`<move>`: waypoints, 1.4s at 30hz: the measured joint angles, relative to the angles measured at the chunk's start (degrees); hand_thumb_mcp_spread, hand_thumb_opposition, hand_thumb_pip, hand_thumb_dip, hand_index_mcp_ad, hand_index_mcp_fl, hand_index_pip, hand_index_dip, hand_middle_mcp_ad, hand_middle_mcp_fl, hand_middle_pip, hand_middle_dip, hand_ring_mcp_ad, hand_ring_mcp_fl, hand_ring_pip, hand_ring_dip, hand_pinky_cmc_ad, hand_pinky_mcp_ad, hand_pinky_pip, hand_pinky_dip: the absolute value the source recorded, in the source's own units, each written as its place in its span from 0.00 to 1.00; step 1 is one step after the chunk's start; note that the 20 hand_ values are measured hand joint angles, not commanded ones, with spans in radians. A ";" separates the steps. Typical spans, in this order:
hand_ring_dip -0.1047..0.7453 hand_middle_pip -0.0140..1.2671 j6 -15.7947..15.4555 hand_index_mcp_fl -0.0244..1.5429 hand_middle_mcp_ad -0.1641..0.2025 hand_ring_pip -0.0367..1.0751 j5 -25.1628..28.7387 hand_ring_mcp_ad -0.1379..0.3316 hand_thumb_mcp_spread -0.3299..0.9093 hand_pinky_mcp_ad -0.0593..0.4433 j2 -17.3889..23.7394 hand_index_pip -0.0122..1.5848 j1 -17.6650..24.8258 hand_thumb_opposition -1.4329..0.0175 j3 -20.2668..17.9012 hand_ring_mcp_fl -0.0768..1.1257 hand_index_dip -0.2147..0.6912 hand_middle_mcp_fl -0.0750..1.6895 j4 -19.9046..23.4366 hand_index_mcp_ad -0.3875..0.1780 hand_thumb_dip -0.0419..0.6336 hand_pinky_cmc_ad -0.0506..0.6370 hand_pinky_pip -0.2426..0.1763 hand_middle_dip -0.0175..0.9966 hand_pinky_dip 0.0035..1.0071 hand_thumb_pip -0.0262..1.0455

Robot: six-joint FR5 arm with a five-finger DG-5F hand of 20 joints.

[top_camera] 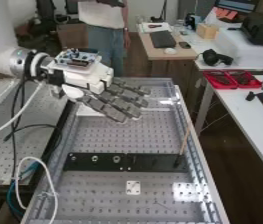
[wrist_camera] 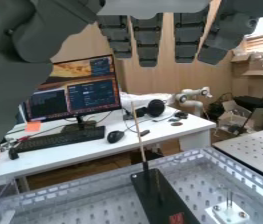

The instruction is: Grab the bearing and place it in the white container

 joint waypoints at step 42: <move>0.26 0.13 5.46 0.03 0.69 0.14 1.76 0.61 0.68 0.58 -7.66 0.18 -4.14 0.48 -6.35 0.15 0.43 0.31 12.47 0.51 0.36 0.53 0.32 0.50 0.13 0.45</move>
